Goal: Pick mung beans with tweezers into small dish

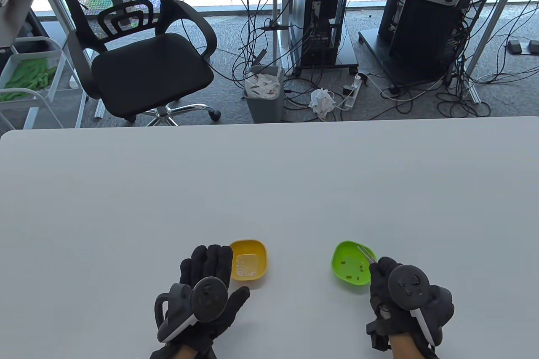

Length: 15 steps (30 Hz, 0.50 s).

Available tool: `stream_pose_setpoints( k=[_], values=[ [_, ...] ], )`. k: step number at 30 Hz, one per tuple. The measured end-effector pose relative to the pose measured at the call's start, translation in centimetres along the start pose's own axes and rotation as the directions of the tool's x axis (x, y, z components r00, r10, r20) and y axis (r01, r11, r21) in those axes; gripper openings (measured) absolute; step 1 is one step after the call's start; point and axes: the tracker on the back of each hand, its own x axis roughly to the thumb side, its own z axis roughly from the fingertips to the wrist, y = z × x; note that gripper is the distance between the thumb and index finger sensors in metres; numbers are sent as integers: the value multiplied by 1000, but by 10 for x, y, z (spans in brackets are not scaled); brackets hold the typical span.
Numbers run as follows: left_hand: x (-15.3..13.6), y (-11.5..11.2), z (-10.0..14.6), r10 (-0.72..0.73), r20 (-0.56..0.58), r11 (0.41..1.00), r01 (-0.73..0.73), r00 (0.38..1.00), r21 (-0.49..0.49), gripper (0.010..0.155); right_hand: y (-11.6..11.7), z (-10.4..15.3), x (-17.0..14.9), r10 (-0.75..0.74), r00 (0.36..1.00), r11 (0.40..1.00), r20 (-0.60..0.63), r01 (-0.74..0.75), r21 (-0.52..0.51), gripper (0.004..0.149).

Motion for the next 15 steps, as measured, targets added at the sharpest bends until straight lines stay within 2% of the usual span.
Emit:
stream_pose_setpoints(
  k=[3, 6, 9, 15],
  values=[
    [-1, -3, 0, 7, 2, 1000, -7, 1000, -11, 87, -3, -12, -11, 45, 994, 997, -99, -50, -50, 40],
    [-2, -6, 0, 12, 5, 999, -12, 1000, -30, 86, 2, -25, -24, 117, 969, 992, -218, -127, -30, 40],
    [-3, -5, 0, 21, 10, 999, -21, 1000, -30, 86, 16, -34, -36, 224, 949, 974, -224, -226, 17, 40],
    [-3, -6, -1, 24, 14, 999, -23, 1000, -31, 85, 38, -37, -40, 321, 924, 947, -207, -308, 92, 39]
  ],
)
